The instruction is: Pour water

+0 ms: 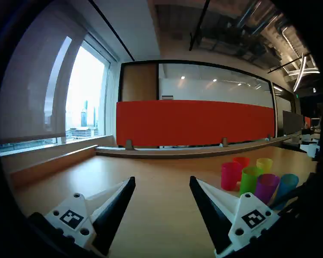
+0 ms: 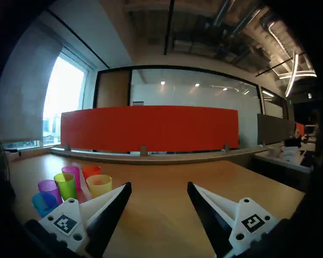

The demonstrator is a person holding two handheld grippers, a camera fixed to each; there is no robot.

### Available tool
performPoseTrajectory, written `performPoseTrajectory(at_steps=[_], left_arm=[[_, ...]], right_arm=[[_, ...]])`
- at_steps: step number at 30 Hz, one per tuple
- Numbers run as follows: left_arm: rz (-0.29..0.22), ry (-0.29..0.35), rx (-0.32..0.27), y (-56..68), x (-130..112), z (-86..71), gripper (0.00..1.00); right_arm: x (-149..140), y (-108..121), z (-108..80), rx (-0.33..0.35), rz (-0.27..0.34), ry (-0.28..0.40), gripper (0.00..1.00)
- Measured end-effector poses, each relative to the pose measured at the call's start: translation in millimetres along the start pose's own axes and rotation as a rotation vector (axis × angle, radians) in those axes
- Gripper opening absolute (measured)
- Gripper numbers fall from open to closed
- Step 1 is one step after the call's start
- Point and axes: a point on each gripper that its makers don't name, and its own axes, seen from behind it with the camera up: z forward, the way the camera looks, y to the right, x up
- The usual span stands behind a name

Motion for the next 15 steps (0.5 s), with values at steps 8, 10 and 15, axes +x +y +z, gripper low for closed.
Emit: performPoseTrajectory(at_steps=[8,10,15], left_arm=[[0.000,0.000,-0.003,0.7,-0.2,0.3,0.93],[-0.001,0.000,-0.004,0.6,0.0,0.4,0.93],[0.001,0.001,-0.016,2.9,-0.1,1.1,0.93]], right_arm=[[0.4,4.9,2.7,0.000,0.001,0.001,1.00],[0.8,5.8,2.7,0.000,0.000,0.001,1.00],[1.4,8.2,2.2,0.002,-0.001,0.002,1.00]])
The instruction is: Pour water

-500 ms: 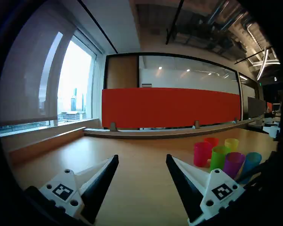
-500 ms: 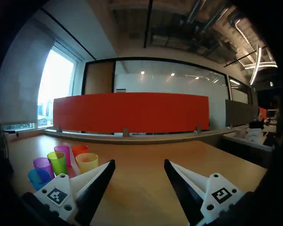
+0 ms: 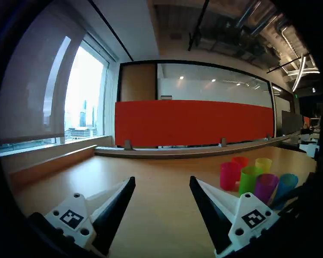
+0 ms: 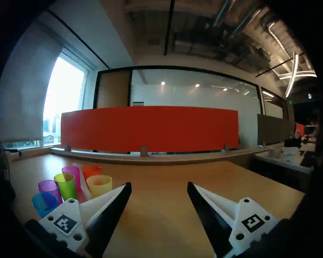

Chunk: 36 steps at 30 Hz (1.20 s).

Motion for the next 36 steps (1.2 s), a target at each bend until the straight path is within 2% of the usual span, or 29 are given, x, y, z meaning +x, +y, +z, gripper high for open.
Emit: performPoseTrajectory(at_steps=[6,12,21,30,36], left_arm=[[-0.001,-0.001,-0.005,-2.4,4,1.7,0.93],[-0.032,0.016,-0.015,-4.7,32,3.8,0.93],[-0.020,0.020,-0.061,3.9,84,12.4,0.93],[-0.038,-0.011,-0.119,18.8,121,29.2,0.93],[-0.029,-0.019,-0.128,18.2,144,40.0,0.93]], right_arm=[[3,4,-0.4,-0.003,-0.015,-0.017,1.00],[25,4,-2.1,0.012,-0.023,-0.015,1.00],[72,3,-1.0,0.040,-0.015,-0.035,1.00],[112,3,8.0,0.066,0.016,-0.058,1.00],[138,0,16.2,0.096,0.033,-0.065,1.00]])
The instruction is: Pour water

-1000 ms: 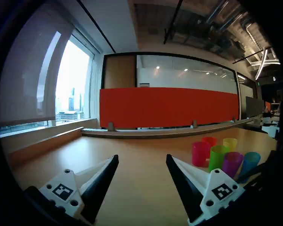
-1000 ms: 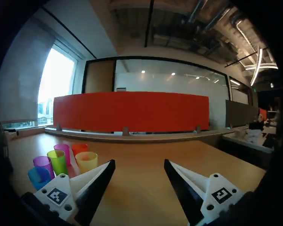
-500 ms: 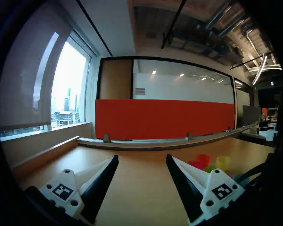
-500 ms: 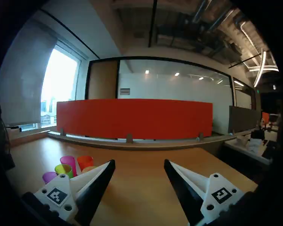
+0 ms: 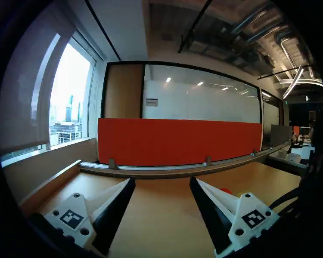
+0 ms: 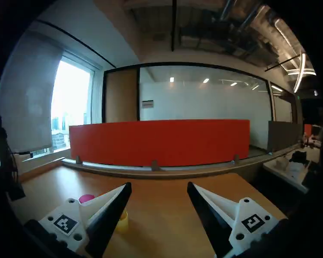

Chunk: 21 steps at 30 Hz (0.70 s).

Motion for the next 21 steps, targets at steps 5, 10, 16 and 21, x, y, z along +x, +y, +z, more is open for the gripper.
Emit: performPoseTrajectory(at_steps=[5,10,16,21], left_arm=[[0.027,-0.004,0.014,-4.8,17,5.2,0.93],[0.027,-0.001,0.007,-4.2,34,8.1,0.93],[0.019,0.000,0.002,-3.2,44,10.4,0.93],[0.040,-0.014,-0.010,1.0,44,11.3,0.93]], right_arm=[[17,1,6.1,0.001,-0.004,-0.011,1.00],[31,-2,5.8,0.009,-0.013,-0.018,1.00],[33,-3,6.7,0.014,-0.017,-0.029,1.00],[39,-7,4.7,0.034,-0.012,-0.017,1.00]])
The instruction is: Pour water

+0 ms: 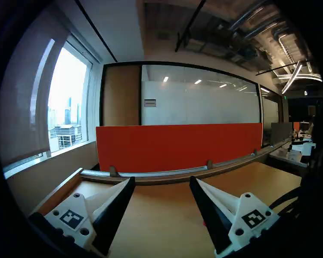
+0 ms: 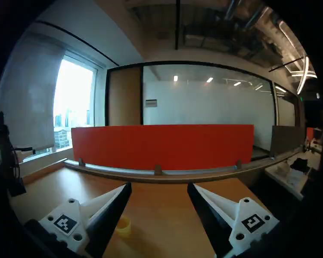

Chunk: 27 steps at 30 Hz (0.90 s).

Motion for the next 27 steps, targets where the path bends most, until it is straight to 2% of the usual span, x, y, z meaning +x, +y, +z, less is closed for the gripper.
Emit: performPoseTrajectory(at_steps=[6,15,18,21,24,27], left_arm=[[0.022,0.005,-0.024,9.0,4,1.8,0.93],[-0.036,-0.001,-0.150,34.1,7,-1.0,0.93],[-0.039,0.012,-0.200,42.5,14,-4.6,0.93],[-0.042,0.026,-0.245,50.5,21,-8.9,0.93],[-0.050,0.030,-0.278,55.3,25,-11.2,0.93],[-0.061,0.025,-0.307,58.8,26,-12.7,0.93]], right_arm=[[2,-4,1.2,0.029,-0.008,0.011,1.00],[16,-23,-2.3,0.124,-0.019,0.054,1.00],[18,-40,-5.8,0.201,-0.027,0.052,1.00],[18,-52,-8.8,0.249,-0.031,0.040,1.00],[18,-62,-10.3,0.289,-0.031,0.029,1.00],[19,-78,-14.4,0.362,-0.030,0.023,1.00]])
